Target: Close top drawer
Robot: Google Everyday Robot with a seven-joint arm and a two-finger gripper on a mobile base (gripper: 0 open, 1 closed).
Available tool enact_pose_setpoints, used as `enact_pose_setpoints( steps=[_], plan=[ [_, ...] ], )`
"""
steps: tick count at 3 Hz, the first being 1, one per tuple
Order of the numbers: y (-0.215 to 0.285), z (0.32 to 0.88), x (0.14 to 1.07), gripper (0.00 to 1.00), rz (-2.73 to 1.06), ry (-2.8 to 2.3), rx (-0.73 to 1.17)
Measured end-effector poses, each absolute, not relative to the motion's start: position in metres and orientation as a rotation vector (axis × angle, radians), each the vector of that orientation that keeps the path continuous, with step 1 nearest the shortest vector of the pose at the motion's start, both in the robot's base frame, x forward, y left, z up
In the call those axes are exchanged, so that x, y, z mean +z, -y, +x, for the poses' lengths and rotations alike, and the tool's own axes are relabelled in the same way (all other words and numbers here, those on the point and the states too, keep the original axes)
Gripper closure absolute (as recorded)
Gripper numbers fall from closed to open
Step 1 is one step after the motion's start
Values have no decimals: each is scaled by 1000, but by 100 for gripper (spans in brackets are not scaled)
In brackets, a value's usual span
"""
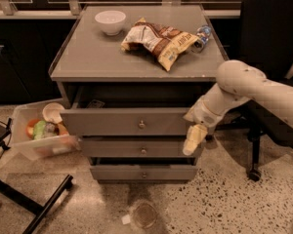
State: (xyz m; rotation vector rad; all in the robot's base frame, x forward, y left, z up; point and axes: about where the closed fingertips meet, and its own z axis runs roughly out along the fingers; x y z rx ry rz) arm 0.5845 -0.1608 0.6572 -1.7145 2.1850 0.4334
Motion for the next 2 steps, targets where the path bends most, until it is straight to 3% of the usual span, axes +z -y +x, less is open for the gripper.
enact_pose_setpoints(
  steps=[2],
  plan=[
    [155,615,614,0,-1656,-2148,613]
  ],
)
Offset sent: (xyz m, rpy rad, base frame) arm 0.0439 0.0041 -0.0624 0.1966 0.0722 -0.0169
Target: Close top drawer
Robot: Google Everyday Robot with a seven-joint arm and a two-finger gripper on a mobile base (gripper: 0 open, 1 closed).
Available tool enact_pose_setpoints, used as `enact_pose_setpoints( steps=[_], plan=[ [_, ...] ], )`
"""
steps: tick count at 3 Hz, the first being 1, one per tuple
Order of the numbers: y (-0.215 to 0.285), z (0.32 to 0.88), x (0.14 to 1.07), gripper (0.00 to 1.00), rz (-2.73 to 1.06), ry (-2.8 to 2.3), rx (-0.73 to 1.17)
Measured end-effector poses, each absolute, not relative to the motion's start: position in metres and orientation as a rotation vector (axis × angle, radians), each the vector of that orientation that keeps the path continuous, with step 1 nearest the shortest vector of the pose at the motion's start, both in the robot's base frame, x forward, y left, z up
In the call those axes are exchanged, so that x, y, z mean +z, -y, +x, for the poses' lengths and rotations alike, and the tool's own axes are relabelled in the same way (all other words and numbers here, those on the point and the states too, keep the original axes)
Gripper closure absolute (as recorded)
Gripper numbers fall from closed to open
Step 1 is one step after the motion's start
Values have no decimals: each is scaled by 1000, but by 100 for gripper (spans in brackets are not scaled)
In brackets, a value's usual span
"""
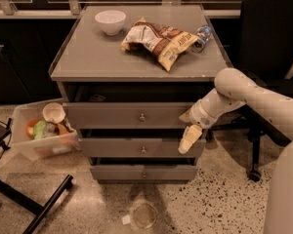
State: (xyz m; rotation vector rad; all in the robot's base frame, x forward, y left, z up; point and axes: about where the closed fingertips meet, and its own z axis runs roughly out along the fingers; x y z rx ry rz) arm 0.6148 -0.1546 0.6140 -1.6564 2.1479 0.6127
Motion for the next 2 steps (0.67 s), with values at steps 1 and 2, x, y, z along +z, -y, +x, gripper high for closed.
enact_pose_setpoints(
  steps=[1,2],
  plan=[
    [158,609,613,0,-1588,-2131,626],
    [165,586,626,0,-1468,-2127,580]
  ],
)
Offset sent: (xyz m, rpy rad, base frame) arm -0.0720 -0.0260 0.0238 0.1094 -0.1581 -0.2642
